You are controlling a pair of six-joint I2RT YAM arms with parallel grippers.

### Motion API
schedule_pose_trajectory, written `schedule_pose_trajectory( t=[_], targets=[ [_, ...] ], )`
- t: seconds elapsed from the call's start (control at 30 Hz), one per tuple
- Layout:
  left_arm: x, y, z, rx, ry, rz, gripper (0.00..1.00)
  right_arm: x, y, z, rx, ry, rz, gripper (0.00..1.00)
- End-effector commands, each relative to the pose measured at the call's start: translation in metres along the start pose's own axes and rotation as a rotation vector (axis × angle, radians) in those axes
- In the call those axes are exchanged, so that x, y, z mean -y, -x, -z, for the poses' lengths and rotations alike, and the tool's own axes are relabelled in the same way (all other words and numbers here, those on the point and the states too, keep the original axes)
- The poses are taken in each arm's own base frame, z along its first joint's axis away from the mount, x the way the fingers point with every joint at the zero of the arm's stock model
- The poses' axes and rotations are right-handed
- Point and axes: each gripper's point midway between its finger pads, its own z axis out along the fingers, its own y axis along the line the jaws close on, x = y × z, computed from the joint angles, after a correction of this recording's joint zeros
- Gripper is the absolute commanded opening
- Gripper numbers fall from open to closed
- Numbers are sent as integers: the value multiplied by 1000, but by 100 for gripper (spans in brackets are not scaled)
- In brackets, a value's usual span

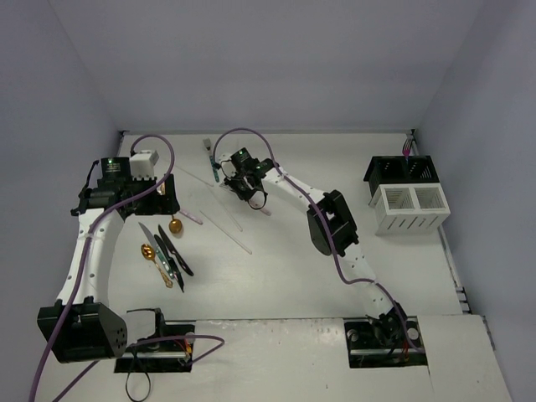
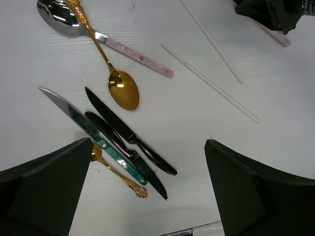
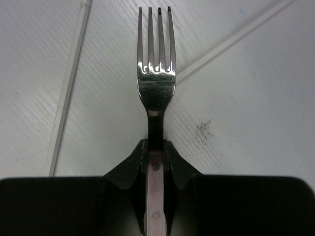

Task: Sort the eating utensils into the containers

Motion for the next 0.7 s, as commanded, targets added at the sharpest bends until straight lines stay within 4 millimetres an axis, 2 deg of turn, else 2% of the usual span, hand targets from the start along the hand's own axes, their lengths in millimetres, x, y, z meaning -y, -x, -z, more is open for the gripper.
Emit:
schedule_pose_trajectory(
  t=[0.0,0.07,0.27,0.37,0.43,0.5,0.57,0.6,0.67],
  targets=[
    [2,15,9,77,9,-16,97,-6,-27,14,-106,19,12,0],
    [1,15,9,76,14,-17,97,-3,-16,36,-76,8,10,0],
    [0,20,12,90,19,-26,97,23,44,123,111,-58,-30,0],
    [1,28,17,110,22,-42,97,52,86,184,253,-156,-60,0],
    [3,32,20,123,15,-45,97,73,102,220,324,-215,-84,0],
    [6,35,22,127,3,-45,97,101,108,256,383,-292,-126,0],
    [8,36,24,128,-7,-43,97,136,104,294,439,-373,-196,0],
    [8,35,23,124,-9,-41,97,147,101,310,471,-408,-218,0],
    [8,35,23,120,-11,-38,97,197,79,344,511,-554,-295,0]
  ],
)
